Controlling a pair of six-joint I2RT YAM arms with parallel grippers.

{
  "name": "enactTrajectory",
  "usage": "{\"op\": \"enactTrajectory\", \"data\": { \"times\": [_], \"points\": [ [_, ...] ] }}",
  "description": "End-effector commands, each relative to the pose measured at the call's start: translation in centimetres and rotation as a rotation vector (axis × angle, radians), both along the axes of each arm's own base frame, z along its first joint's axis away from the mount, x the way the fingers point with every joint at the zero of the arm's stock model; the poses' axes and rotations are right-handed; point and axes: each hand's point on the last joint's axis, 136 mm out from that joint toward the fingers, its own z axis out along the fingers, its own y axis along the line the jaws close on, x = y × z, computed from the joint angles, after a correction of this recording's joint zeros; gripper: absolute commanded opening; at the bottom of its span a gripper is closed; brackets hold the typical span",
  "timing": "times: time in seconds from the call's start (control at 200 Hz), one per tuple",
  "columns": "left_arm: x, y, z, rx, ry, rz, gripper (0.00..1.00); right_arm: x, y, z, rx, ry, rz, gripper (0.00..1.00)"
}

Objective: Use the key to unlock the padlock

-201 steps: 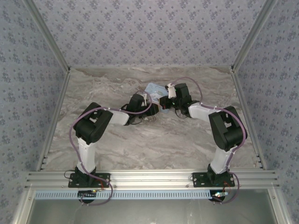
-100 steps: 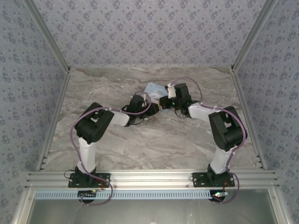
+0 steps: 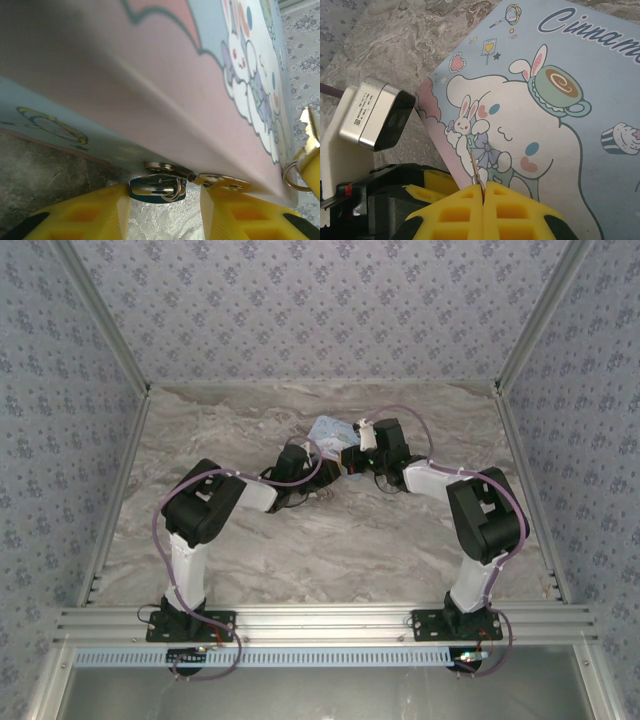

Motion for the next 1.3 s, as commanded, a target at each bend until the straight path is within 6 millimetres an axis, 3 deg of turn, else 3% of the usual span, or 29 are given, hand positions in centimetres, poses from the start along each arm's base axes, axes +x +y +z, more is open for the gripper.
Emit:
{"op": "enactTrajectory", "data": {
  "times": [0.0,0.914,1.294],
  "points": [
    [-0.2,-0.4,-0.6,-0.014,0.004,-0.001,0.40,-2.4,-0.9,-4.6,-0.081,0.138,-0.005,0.00],
    [-1.4,-0.2,-2.0,0.079,0.044,0.003,0.41,-2.4,-0.8,-4.6,-0.078,0.136,-0.008,0.00],
    [-1.6,-0.4,-2.2,0.019,0.095,0.031,0.40,-2.4,-0.7,-4.5,-0.071,0.133,-0.007,0.00]
  ]
}}
